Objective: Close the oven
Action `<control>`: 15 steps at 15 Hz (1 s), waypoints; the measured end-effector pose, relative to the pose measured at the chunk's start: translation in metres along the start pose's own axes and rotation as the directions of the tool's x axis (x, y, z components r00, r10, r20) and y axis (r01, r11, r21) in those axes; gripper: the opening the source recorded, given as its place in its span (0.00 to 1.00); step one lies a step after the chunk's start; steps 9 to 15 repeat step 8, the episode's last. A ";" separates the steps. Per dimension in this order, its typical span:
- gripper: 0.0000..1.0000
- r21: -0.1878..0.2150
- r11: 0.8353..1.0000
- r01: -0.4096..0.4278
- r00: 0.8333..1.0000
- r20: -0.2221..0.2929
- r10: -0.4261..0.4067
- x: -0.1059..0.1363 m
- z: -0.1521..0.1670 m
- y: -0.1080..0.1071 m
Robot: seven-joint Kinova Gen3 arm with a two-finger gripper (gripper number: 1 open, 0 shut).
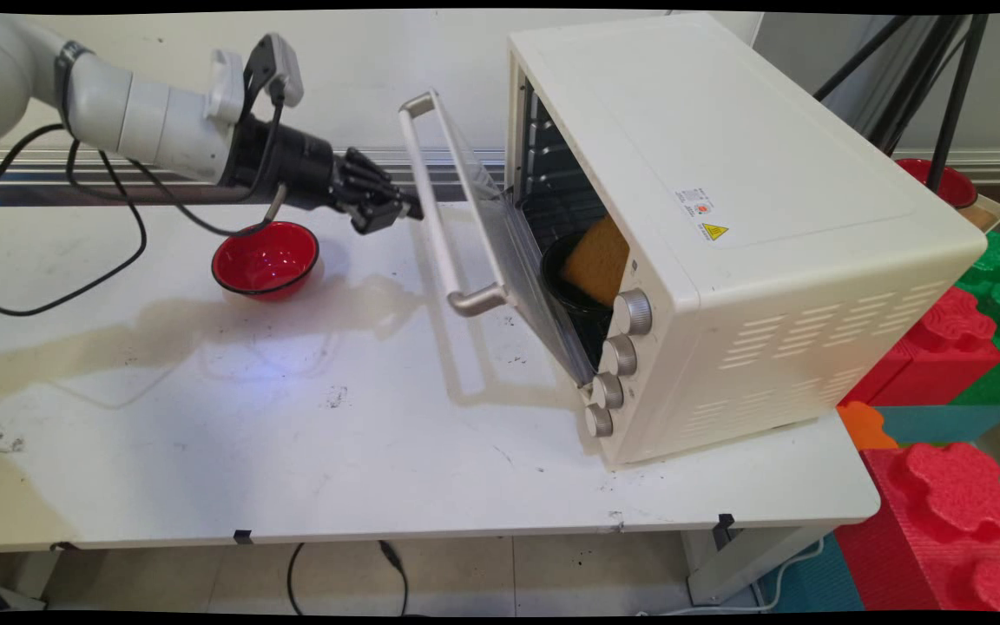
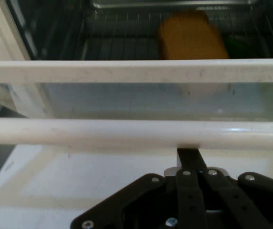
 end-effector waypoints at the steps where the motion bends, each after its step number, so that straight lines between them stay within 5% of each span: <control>1: 0.00 0.001 1.000 0.000 1.000 -0.009 0.000 0.005 0.000 -0.001; 15: 0.00 0.006 1.000 0.001 0.999 -0.046 -0.001 0.024 0.000 -0.006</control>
